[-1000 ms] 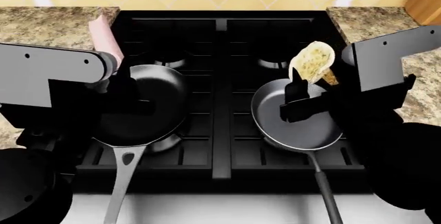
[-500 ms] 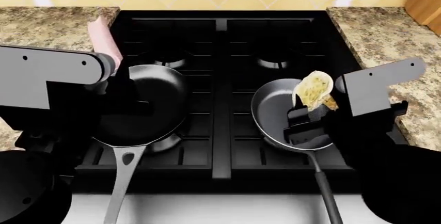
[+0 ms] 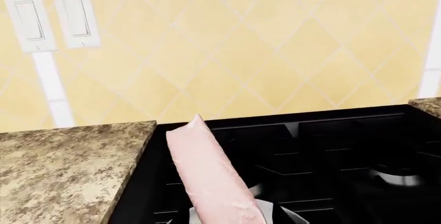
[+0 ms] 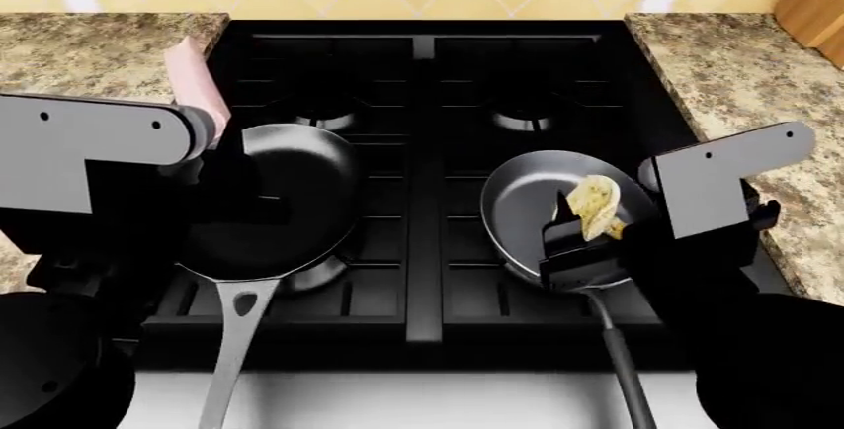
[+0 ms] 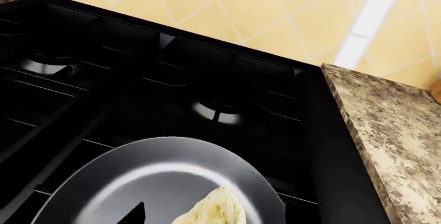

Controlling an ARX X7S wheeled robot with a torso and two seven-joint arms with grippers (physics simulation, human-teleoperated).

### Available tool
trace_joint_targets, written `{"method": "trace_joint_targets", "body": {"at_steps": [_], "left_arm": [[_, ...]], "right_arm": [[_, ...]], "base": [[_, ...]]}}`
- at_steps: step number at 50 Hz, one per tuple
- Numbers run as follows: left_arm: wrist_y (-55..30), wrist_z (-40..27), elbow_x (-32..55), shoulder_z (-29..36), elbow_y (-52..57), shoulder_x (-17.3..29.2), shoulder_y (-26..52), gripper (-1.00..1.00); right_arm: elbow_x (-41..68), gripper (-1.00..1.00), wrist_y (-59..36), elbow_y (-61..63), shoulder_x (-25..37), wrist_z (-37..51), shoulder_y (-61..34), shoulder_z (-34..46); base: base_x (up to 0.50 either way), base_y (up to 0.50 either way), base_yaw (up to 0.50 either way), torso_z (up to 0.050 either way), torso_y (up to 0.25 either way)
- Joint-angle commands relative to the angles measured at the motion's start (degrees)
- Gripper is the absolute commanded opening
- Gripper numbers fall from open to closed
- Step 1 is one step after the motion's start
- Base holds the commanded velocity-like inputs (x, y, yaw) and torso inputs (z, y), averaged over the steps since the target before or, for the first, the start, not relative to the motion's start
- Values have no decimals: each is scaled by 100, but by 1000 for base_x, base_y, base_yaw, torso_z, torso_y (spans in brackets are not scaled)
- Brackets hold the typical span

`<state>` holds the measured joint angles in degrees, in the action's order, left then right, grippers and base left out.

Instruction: Place both pans onto different burners. Then place the mushroom and the pork loin on different pans.

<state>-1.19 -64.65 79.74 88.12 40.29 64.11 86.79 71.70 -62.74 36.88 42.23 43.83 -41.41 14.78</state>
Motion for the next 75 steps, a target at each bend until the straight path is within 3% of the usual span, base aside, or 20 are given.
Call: {"method": "trace_joint_targets", "body": {"at_steps": [1,23,31,36,41,46,57,64,75], "left_arm": [[67,-2,18,-13,3,20,-27,-100],[-364,223,263,30,-317,-294,137,-100],[-1138,492,942,37,-788,-457,670,-100],[-1551,384,1046,138,-747,-413,821,-100],[-2495,155,1730,121,-299,-132,1521,-100],[-3045,176,2123,128,-299,-172,1892,-100],[-3229,245,2219,175,-438,-294,1909,-100],[-3379,382,2262,302,-672,-718,1806,-100],[-3439,505,2404,386,-798,-883,1673,-100]], "right_arm": [[253,100,-67,123,54,171,-131,-105],[2898,100,-156,646,753,2055,-2108,-770],[2805,100,-65,760,902,1936,-1778,-988],[2662,100,-37,775,909,1802,-1604,-1060],[2641,100,0,798,904,1739,-1550,-1093],[2639,100,16,839,910,1736,-1509,-1096],[2492,100,41,831,878,1653,-1399,-1085],[2232,100,83,840,847,1456,-1147,-1136],[2074,100,130,837,838,1344,-1007,-1150]], "base": [[0,0,0,0,0],[0,0,0,0,0],[0,0,0,0,0],[0,0,0,0,0],[0,0,0,0,0],[0,0,0,0,0],[0,0,0,0,0],[0,0,0,0,0],[0,0,0,0,0]]}}
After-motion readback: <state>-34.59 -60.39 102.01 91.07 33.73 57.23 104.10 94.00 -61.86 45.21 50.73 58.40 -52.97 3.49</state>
